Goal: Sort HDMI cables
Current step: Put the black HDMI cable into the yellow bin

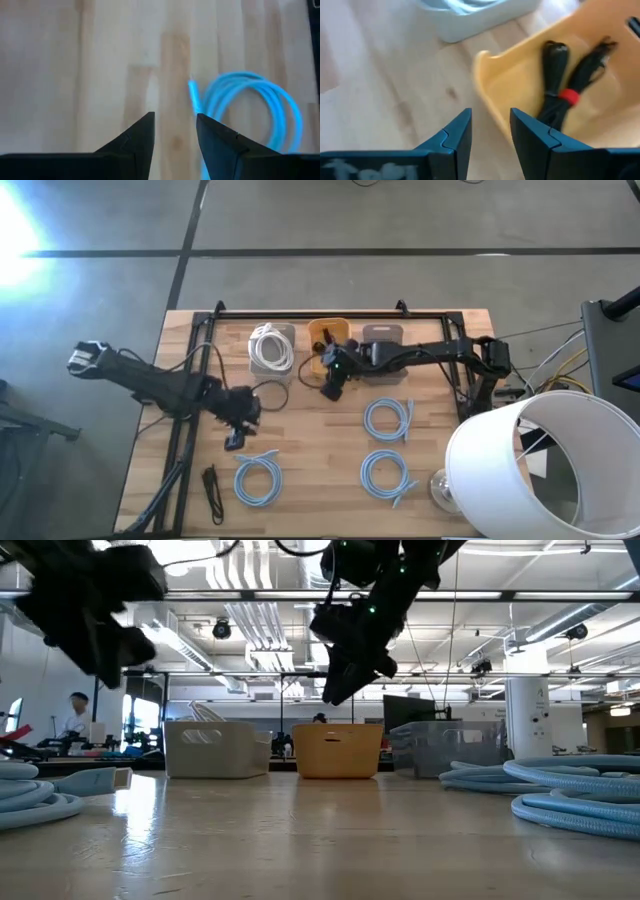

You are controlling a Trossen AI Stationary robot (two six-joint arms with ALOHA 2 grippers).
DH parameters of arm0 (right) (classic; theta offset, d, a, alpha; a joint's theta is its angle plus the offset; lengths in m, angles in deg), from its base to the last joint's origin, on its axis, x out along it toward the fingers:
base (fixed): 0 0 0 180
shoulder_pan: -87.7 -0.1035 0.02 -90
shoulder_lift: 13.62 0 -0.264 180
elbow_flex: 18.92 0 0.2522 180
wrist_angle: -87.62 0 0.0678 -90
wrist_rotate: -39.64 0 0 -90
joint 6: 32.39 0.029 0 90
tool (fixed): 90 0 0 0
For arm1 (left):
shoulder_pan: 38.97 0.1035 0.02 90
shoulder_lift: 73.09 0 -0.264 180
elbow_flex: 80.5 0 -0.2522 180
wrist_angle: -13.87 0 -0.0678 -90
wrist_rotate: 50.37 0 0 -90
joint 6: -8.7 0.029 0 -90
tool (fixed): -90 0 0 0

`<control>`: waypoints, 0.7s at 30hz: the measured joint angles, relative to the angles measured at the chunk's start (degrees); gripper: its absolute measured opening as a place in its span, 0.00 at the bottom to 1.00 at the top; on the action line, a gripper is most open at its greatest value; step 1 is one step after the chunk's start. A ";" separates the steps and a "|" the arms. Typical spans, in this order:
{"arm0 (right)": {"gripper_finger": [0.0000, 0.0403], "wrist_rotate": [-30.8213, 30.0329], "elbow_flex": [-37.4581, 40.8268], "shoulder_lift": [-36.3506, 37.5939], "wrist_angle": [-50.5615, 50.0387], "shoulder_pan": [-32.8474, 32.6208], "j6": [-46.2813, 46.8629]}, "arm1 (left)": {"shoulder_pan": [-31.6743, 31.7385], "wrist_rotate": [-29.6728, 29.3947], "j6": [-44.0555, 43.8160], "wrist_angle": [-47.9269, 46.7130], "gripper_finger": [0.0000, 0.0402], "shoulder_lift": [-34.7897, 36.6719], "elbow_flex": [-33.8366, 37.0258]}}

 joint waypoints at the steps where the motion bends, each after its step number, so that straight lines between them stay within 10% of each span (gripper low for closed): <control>1: 0.32 -0.01 0.00 0.00 0.07 -0.69 -0.47 | -2.23 -0.70 -2.96 -1.47 0.37 0.01 -0.80; 21: 0.32 -0.18 0.00 0.09 1.25 -3.76 -8.72 | -37.22 2.42 -94.54 -6.50 0.30 -7.80 -0.33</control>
